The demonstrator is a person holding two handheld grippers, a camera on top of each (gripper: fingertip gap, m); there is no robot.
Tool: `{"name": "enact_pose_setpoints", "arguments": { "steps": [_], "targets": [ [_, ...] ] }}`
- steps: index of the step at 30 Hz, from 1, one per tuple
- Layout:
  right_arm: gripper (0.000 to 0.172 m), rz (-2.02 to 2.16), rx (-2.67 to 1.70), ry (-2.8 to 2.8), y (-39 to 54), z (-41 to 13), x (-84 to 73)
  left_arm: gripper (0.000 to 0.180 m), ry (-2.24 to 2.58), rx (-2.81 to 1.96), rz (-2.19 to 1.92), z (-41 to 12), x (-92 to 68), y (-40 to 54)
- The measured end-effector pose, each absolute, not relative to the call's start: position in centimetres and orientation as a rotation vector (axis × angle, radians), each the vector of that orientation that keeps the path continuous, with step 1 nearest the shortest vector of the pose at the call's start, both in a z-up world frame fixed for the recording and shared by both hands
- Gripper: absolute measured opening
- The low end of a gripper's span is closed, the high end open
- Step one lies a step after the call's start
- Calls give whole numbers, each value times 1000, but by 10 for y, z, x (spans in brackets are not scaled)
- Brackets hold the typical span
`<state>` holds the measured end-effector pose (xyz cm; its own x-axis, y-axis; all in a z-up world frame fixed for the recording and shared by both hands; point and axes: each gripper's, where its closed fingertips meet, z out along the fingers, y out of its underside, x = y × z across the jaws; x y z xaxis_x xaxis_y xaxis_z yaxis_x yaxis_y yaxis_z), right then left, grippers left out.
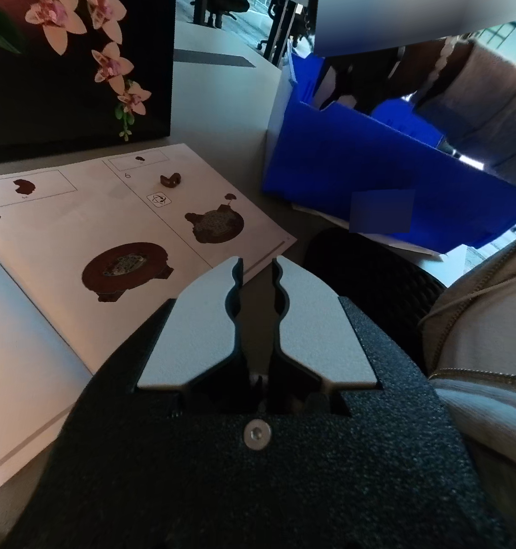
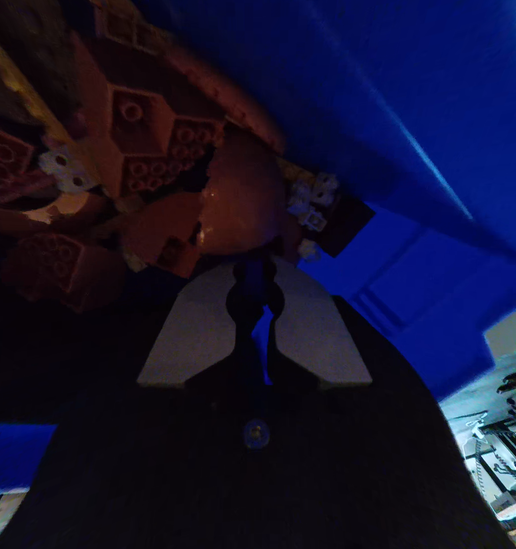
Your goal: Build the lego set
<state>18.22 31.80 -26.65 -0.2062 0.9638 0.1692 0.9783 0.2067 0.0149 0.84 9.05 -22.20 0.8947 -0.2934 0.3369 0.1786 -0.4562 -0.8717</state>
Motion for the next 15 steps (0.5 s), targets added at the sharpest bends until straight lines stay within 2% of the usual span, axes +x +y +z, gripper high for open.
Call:
{"name": "enact_pose_setpoints", "arguments": {
  "steps": [9, 15],
  "targets": [
    [5, -213, -1909, -2378, 318, -265, 189, 18, 72, -1959, -552, -220, 7, 90],
    [5, 114, -1879, -2162, 309, -193, 164, 18, 67, -1950, -563, -219, 6, 90]
  ]
}}
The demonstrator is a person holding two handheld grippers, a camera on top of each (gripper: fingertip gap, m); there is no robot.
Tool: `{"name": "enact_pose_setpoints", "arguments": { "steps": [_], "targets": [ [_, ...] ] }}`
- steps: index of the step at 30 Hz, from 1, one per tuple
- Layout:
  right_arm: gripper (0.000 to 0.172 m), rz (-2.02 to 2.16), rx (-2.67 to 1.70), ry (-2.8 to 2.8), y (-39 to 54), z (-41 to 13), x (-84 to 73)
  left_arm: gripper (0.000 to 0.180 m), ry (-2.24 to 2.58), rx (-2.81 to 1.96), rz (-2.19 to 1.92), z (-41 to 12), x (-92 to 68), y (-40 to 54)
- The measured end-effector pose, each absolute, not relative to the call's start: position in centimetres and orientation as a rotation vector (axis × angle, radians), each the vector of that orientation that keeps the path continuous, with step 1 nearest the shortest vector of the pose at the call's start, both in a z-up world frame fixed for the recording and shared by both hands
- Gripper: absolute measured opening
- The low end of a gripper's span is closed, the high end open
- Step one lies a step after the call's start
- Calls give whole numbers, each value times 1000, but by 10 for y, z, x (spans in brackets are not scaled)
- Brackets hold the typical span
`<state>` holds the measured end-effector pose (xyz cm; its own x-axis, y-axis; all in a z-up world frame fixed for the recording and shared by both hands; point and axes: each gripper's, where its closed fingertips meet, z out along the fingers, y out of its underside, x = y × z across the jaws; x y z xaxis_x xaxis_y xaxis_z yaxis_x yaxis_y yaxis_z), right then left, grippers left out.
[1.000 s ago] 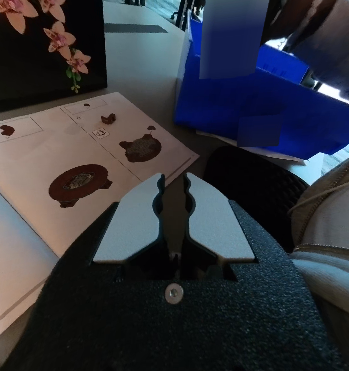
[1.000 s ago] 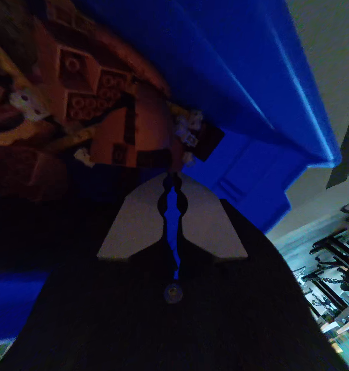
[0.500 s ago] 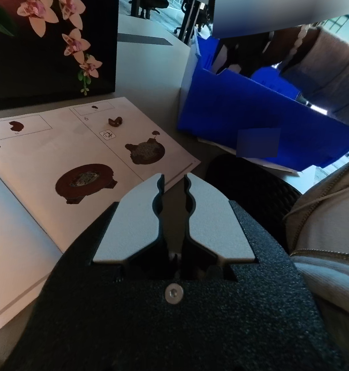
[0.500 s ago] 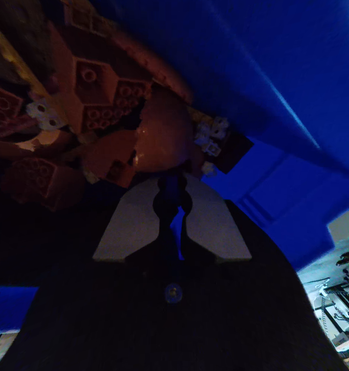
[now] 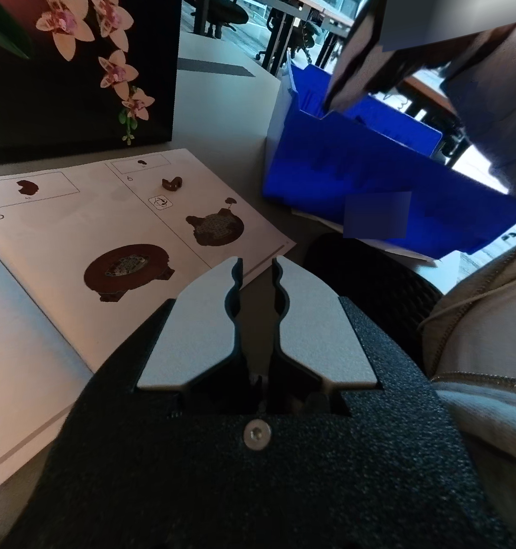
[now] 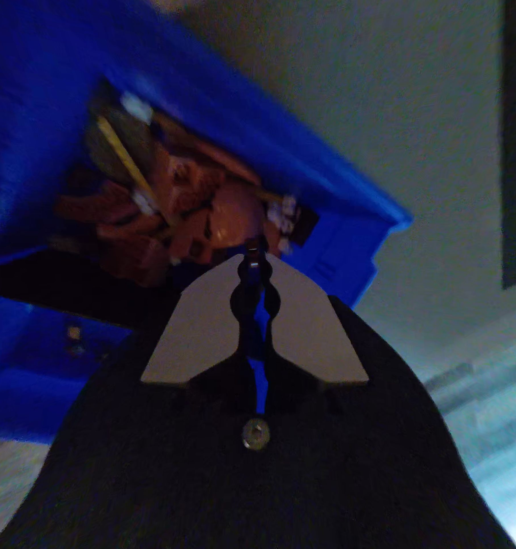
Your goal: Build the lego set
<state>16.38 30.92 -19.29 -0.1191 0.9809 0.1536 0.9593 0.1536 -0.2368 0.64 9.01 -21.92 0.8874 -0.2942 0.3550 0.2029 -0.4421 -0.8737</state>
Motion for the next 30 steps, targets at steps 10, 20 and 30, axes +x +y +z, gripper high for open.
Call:
{"name": "enact_pose_setpoints", "arguments": {
  "steps": [10, 20, 30],
  "targets": [
    [6, 347, -1218, -2519, 213, -196, -4, 18, 112, -1903, -565, -213, 10, 87],
    [6, 174, -1438, -2798, 225, -265, -1, 18, 115, -1820, -597, -202, 9, 82],
    [15, 295, -1421, -2636, 225, -217, -5, 18, 124, -1803, -606, -199, 10, 81]
  ]
}}
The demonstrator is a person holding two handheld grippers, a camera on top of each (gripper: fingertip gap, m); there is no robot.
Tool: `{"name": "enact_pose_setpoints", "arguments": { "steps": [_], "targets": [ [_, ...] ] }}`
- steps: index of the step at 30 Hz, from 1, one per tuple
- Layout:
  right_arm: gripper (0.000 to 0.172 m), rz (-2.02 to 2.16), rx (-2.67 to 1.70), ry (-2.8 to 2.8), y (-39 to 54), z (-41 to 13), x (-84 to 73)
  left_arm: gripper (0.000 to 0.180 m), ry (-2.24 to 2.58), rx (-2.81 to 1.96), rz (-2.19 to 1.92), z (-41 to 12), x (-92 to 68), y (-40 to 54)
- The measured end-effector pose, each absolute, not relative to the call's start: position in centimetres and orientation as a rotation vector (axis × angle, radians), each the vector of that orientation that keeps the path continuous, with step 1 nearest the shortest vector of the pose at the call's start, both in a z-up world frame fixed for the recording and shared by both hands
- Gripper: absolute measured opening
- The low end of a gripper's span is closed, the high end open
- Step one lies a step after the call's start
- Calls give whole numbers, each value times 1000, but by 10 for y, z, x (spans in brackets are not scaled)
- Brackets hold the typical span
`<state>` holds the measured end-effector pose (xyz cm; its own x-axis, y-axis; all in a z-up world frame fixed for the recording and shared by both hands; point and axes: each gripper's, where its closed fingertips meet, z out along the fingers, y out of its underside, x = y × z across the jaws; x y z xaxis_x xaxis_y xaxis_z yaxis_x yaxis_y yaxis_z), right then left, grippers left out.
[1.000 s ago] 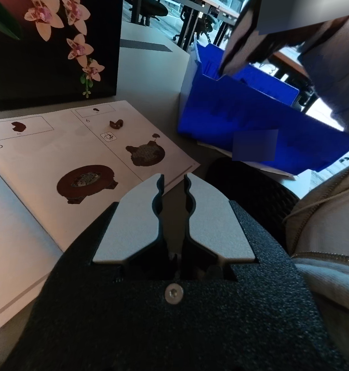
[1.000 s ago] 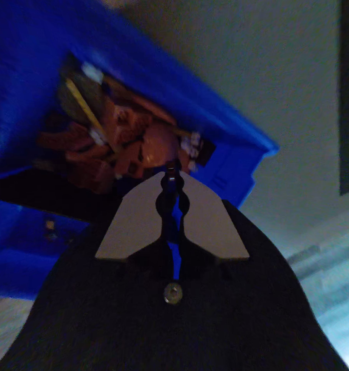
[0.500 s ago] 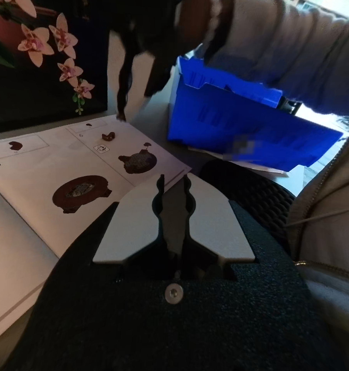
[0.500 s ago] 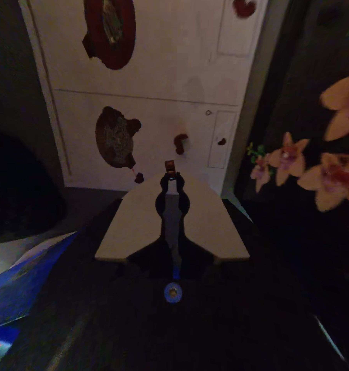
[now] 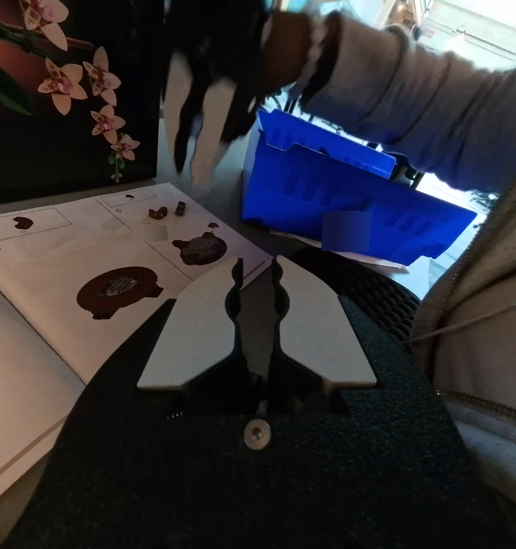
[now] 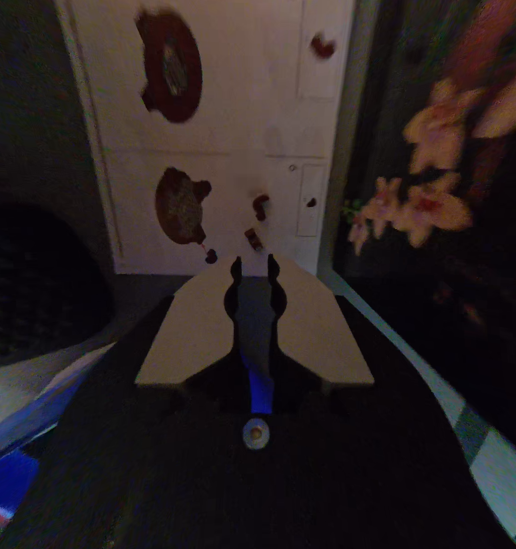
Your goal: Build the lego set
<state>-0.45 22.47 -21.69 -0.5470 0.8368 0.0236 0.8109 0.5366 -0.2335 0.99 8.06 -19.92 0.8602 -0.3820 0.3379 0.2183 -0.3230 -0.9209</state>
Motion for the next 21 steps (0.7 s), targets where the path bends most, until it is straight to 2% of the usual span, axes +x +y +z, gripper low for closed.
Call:
{"name": "enact_pose_setpoints", "arguments": {
  "steps": [5, 6, 9, 10, 11, 13, 17, 21],
  "targets": [
    [20, 527, -1343, -2228, 232, -121, 29, 18, 110, -1806, -619, -200, 9, 81],
    [26, 537, -1341, -2170, 235, -111, 44, 18, 109, -1813, -619, -201, 9, 81],
    [62, 519, -1405, -2128, 242, -116, 97, 18, 120, -1840, -606, -204, 11, 83],
    [62, 493, -1437, -2157, 244, -127, 114, 18, 125, -1852, -597, -205, 11, 83],
    [59, 466, -1466, -2179, 246, -140, 128, 18, 131, -1864, -586, -207, 12, 84],
    [38, 462, -1482, -2258, 241, -166, 145, 18, 138, -1887, -564, -210, 13, 85],
    [16, 563, -1384, -2492, 222, -194, 154, 18, 144, -1924, -532, -215, 14, 86],
    [10, 712, -1253, -2719, 210, -204, 158, 18, 140, -1949, -491, -218, 12, 88]
  ]
}}
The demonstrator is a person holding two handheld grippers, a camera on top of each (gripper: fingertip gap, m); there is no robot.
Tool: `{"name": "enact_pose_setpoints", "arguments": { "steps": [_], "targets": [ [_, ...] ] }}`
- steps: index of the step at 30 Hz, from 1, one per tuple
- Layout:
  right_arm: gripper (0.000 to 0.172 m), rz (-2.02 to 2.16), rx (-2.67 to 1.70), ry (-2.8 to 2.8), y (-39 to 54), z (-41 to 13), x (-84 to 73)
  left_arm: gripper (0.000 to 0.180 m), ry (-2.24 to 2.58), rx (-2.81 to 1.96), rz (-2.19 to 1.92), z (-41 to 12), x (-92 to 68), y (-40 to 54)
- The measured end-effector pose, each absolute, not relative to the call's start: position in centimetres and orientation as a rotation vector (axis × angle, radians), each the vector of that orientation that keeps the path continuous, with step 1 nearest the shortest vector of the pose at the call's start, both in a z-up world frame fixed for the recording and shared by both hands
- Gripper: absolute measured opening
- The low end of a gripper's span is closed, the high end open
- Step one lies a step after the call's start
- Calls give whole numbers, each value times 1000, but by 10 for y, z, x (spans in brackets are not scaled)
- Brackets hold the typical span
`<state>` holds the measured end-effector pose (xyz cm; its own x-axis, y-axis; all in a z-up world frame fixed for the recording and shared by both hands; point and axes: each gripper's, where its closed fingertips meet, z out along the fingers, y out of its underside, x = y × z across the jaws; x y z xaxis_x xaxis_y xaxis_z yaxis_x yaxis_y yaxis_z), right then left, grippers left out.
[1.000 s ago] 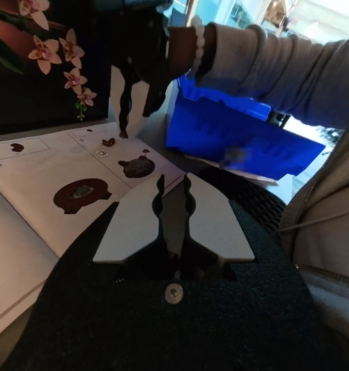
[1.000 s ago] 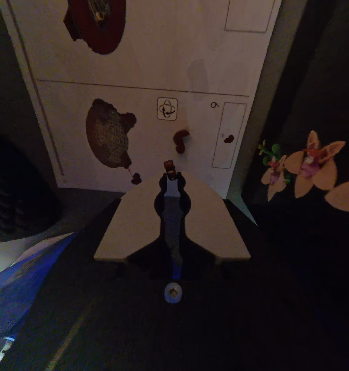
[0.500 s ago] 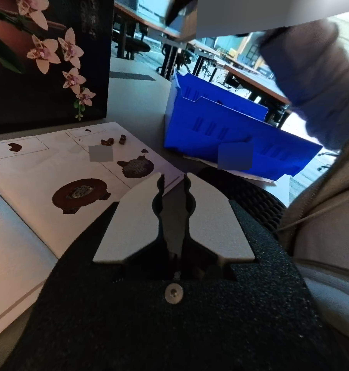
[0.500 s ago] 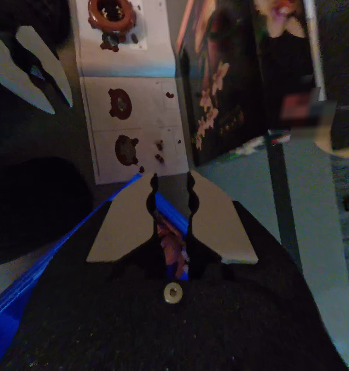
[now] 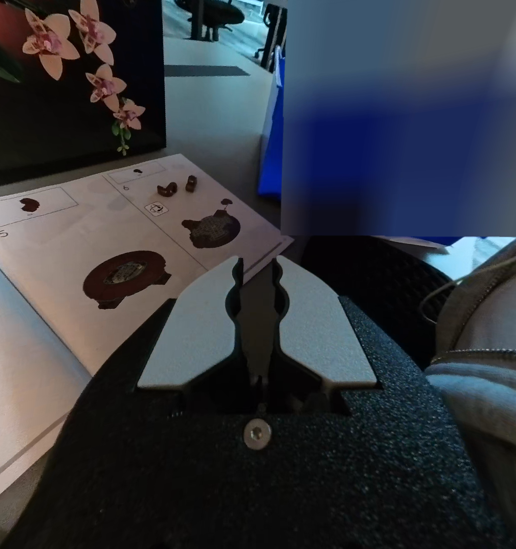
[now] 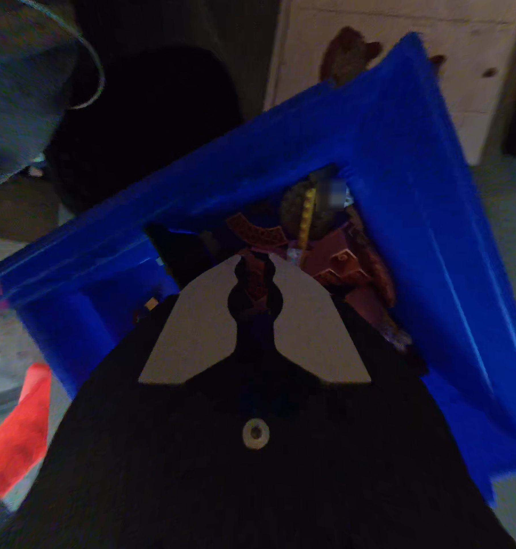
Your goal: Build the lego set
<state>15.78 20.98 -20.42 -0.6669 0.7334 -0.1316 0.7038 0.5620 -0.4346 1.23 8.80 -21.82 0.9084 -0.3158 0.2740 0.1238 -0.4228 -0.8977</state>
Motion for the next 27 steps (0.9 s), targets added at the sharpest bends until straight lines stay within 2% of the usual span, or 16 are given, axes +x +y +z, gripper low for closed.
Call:
{"name": "enact_pose_setpoints", "arguments": {
  "steps": [5, 8, 10, 14, 16, 20, 27],
  "targets": [
    [10, 828, -1232, -2985, 197, -220, 167, 18, 127, -1977, -459, -222, 10, 90],
    [11, 621, -1518, -3121, 193, -235, 181, 18, 113, -1972, -460, -221, 9, 90],
    [7, 472, -1736, -3037, 194, -242, 178, 18, 105, -1963, -464, -220, 8, 90],
    [10, 398, -2012, -2904, 187, -244, 177, 18, 93, -1943, -493, -218, 7, 89],
    [16, 289, -2058, -2905, 185, -247, 183, 18, 85, -1927, -515, -215, 6, 88],
    [16, 72, -2112, -2846, 189, -254, 187, 18, 56, -1893, -548, -211, 3, 87],
    [5, 62, -2067, -2839, 192, -252, 186, 18, 22, -1831, -598, -204, -2, 85]
  ]
}}
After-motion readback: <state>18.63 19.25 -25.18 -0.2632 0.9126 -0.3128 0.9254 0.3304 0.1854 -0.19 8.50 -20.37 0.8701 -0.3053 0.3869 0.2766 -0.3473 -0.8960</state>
